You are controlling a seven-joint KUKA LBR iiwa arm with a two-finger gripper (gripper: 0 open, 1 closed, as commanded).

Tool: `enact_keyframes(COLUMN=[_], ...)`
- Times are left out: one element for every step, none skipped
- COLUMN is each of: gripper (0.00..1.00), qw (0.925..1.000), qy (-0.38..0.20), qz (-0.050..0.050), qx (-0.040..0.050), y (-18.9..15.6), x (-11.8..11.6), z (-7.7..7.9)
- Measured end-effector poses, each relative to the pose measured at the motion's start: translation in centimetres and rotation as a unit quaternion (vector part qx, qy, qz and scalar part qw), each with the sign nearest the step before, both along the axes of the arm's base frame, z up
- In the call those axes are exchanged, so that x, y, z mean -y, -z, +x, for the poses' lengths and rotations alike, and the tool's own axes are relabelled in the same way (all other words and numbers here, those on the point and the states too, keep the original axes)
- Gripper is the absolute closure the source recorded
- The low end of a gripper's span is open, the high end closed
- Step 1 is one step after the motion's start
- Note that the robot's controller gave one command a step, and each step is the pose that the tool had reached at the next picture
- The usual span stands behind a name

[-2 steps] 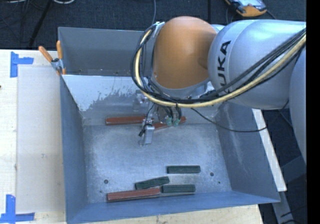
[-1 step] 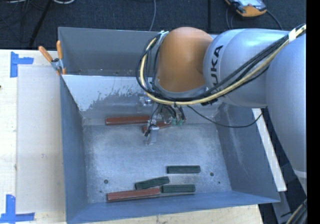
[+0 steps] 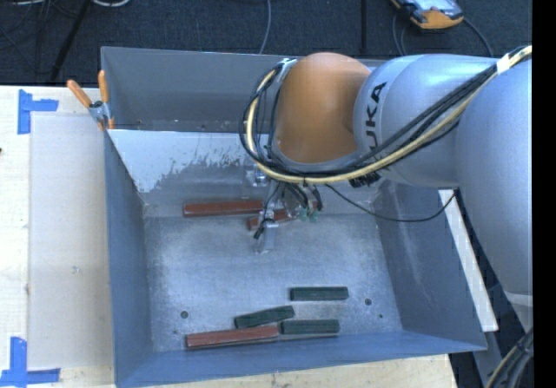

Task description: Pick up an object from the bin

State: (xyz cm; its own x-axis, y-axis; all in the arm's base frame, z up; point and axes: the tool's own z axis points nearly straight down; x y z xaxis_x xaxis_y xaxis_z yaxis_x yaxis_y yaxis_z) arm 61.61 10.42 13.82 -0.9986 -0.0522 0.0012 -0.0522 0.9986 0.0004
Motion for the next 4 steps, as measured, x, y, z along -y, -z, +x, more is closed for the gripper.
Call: enact_keyframes(gripper=[0.00,1.00,1.00,1.00], qw=[1.0000,0.9947,0.9947,0.9989], qy=[-0.010,0.103,0.103,0.046], qz=[0.000,0.001,0.002,0.004], qx=[0.0027,0.0071,0.0070,0.0083], y=[5.3,6.1,6.1,6.2], x=[4.5,6.0,6.0,8.4], z=[0.4,-0.5,-0.5,-1.3])
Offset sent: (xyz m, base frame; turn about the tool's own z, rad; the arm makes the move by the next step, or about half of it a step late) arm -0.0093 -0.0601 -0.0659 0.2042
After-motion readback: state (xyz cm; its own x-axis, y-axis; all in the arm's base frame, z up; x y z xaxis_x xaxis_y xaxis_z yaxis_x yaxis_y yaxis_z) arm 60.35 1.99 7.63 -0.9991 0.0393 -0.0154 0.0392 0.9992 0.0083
